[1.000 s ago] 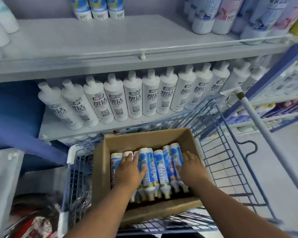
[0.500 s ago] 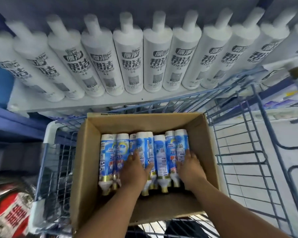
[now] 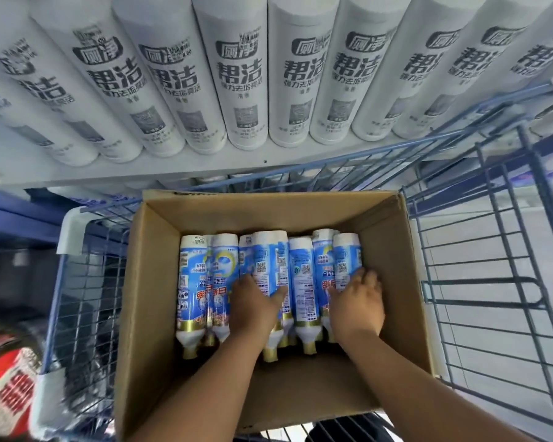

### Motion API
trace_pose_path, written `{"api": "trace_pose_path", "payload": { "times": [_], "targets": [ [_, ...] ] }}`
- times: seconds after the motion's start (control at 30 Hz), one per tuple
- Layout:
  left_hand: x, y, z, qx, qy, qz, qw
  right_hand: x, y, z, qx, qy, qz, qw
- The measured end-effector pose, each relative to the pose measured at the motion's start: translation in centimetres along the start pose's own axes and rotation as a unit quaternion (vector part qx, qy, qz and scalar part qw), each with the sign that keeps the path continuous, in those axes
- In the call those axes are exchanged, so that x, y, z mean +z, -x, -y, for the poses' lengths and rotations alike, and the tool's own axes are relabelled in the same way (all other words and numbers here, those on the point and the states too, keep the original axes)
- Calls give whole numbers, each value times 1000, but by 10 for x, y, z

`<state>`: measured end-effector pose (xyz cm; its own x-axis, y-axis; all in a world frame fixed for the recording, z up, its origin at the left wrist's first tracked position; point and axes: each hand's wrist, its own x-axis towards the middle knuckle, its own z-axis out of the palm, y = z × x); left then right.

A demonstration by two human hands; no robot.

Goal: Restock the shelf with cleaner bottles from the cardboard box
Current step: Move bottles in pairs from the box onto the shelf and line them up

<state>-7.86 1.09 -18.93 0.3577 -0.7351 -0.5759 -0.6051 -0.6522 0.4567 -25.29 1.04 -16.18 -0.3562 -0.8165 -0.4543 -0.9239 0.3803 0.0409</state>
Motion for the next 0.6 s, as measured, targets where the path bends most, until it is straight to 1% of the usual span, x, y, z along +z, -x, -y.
{"api": "trace_pose_path", "payload": {
  "times": [0.07, 0.17, 0.23, 0.37, 0.47, 0.53, 0.6],
  "targets": [
    [4, -2, 4, 0, 1, 1, 1000, 2, 0, -2, -14, 10, -1, 1000],
    [7, -5, 7, -1, 12, -5, 1000, -2, -1, -2, 2, -71, -33, 997],
    [8, -5, 7, -2, 17, -6, 1000, -3, -2, 2, 22, -129, -38, 991],
    [3, -3, 4, -3, 29, 6, 1000, 3, -6, 7, 68, -228, 8, 971],
    [-3, -3, 3, -12, 42, 31, 999, 2, -10, 0, 100, -345, 55, 932],
    [-10, 0, 2, -17, 56, 44, 997, -7, -9, -6, 98, -393, 72, 911],
    [-22, 10, -3, -15, 72, 58, 996, -16, -2, -8, 80, -415, 91, 902]
  ]
}}
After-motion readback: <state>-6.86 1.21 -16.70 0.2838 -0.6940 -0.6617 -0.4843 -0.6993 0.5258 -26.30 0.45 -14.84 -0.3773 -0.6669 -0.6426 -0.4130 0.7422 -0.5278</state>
